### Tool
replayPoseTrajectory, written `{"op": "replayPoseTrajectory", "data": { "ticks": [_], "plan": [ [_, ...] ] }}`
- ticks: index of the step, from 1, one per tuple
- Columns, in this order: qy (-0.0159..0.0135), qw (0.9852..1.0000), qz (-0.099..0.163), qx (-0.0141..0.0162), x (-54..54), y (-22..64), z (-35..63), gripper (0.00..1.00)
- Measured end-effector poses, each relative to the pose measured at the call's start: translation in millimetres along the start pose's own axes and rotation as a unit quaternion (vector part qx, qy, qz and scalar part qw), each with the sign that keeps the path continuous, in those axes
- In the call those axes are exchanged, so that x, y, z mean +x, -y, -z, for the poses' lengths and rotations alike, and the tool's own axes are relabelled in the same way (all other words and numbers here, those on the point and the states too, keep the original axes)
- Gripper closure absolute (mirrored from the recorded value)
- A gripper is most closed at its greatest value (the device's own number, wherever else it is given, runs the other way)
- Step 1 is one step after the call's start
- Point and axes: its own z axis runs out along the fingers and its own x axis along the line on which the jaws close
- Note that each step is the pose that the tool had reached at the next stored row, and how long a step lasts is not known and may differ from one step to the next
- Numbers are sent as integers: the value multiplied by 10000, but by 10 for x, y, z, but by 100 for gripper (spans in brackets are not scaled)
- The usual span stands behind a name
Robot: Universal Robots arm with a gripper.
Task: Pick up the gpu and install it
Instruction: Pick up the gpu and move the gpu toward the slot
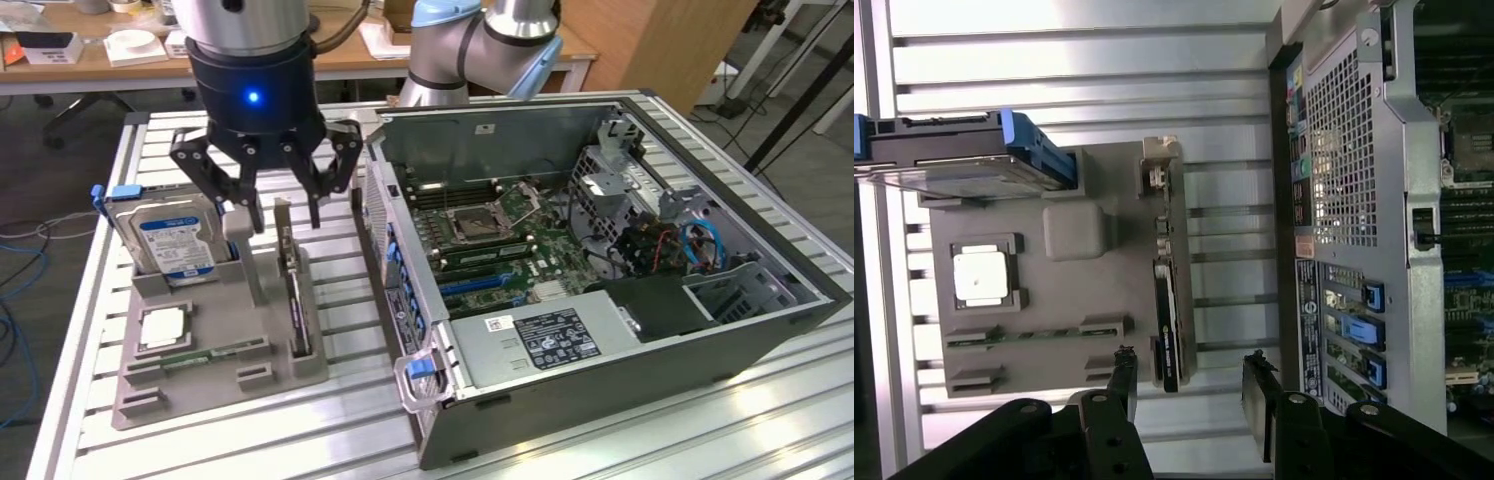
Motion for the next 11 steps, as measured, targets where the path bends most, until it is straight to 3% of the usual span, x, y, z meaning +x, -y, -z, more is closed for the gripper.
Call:
{"op": "replayPoseTrajectory", "data": {
  "ticks": [11],
  "plan": [
    [0, 10000, 0, 0, 2, 4, -91, 45]
  ]
}}
